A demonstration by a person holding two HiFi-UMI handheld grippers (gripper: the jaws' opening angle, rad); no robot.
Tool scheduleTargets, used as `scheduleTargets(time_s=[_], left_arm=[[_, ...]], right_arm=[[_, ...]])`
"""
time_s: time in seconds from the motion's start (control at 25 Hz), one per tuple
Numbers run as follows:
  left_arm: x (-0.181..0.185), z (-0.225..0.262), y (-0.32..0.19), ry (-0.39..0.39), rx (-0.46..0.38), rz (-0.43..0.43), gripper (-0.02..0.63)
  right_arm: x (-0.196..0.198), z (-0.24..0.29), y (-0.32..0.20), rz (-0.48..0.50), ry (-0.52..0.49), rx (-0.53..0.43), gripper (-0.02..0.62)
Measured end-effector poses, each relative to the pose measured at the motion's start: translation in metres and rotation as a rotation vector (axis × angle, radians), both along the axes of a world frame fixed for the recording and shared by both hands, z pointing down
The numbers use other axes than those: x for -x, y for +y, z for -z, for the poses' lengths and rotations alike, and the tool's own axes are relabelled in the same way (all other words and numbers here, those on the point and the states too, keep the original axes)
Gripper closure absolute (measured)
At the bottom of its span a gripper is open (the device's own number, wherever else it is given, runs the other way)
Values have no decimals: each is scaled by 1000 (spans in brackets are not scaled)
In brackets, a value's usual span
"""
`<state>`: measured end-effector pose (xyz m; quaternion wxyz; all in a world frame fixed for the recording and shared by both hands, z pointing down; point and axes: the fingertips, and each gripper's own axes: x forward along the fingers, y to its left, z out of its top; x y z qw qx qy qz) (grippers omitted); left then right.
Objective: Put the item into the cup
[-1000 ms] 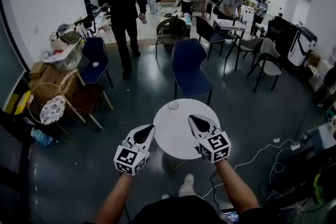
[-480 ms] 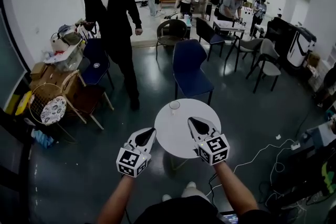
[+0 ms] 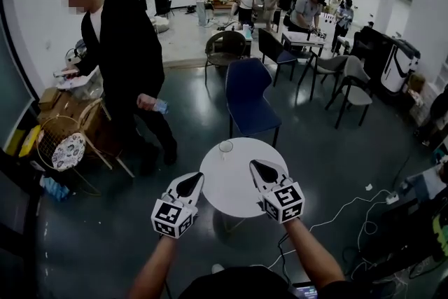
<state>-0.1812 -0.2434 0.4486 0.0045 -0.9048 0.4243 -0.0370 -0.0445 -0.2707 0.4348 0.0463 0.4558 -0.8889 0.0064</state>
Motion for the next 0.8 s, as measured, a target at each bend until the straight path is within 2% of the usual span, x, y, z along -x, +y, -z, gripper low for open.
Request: scheduleTargets(time_s=[0.36, 0.4, 0.56, 0.8], left_arm=[[-48, 19, 7, -11, 6, 0, 589], [-51, 18, 8, -3, 10, 0, 589], [-54, 16, 13, 110, 43, 14, 589], [-68, 8, 23, 78, 24, 29, 589]], right_arm=[[-46, 20, 4, 9, -4, 6, 578], [-49, 20, 5, 9, -5, 6, 578], [-56, 12, 13, 10, -12, 9, 578], [-71, 3, 25, 12, -20, 11, 578]])
